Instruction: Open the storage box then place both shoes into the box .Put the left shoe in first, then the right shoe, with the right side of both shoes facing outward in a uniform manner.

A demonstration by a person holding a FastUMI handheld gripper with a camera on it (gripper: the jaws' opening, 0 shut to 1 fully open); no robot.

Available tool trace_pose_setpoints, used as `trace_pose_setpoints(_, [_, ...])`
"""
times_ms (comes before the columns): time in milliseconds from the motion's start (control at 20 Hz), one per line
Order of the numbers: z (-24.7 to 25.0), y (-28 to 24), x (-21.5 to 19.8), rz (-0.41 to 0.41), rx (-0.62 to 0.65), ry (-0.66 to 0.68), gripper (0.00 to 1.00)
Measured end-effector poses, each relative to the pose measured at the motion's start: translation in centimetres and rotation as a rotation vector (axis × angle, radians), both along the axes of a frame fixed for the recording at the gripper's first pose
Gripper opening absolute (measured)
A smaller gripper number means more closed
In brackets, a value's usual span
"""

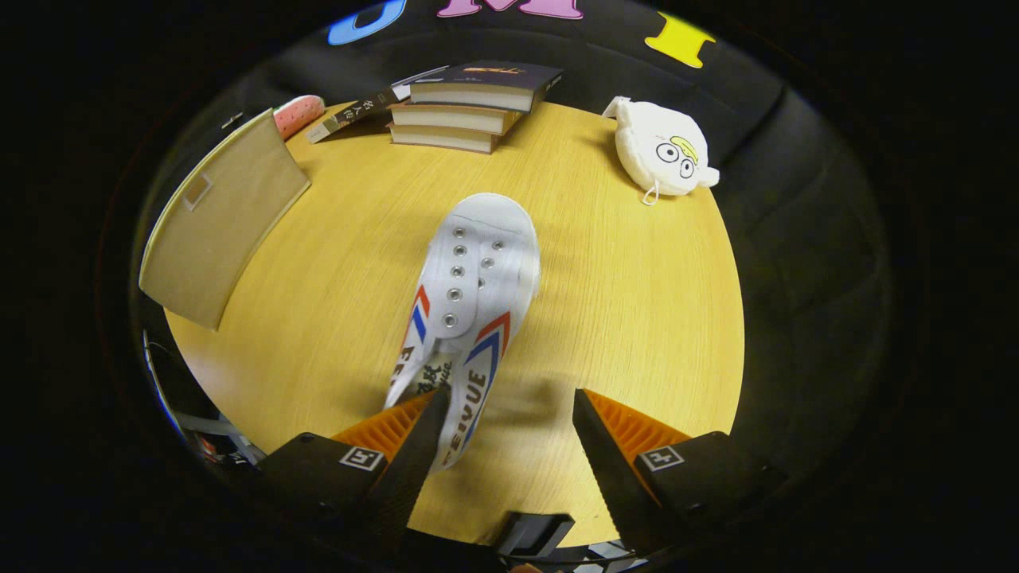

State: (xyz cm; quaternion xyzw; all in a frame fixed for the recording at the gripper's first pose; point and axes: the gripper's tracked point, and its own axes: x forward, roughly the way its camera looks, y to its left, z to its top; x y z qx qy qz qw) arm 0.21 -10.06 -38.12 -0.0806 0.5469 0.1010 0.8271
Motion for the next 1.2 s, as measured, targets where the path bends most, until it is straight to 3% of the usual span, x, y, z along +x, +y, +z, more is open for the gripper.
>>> trace_pose_setpoints(150, [-0.7, 0.6, 2.2, -0.041, 0.062, -0.023, 0.99])
trace_pose_setpoints(400, [-1.6, 2.4, 2.3, -0.085, 0.254, 0.075, 0.95])
trace_pose_setpoints(450, [-1.7, 3.4, 2.1, -0.122, 0.323, 0.107, 0.90])
trace_pose_setpoints(500, [-1.6, 3.8, 1.9, -0.161, 0.360, 0.129, 0.65])
trace_pose_setpoints(600, [-1.7, 3.6, 2.0, -0.176, 0.381, 0.140, 0.44])
trace_pose_setpoints(750, [-1.5, 3.2, 2.1, -0.216, 0.412, 0.149, 0.31])
trace_pose_setpoints(800, [-1.7, 3.1, 2.2, -0.232, 0.427, 0.149, 0.19])
trace_pose_setpoints(850, [-1.7, 3.2, 2.1, -0.243, 0.446, 0.153, 0.18])
trace_pose_setpoints(900, [-1.3, 3.0, 2.1, -0.249, 0.460, 0.154, 0.09])
trace_pose_setpoints(1200, [2.5, 3.8, 2.2, -0.282, 0.538, 0.102, 0.08])
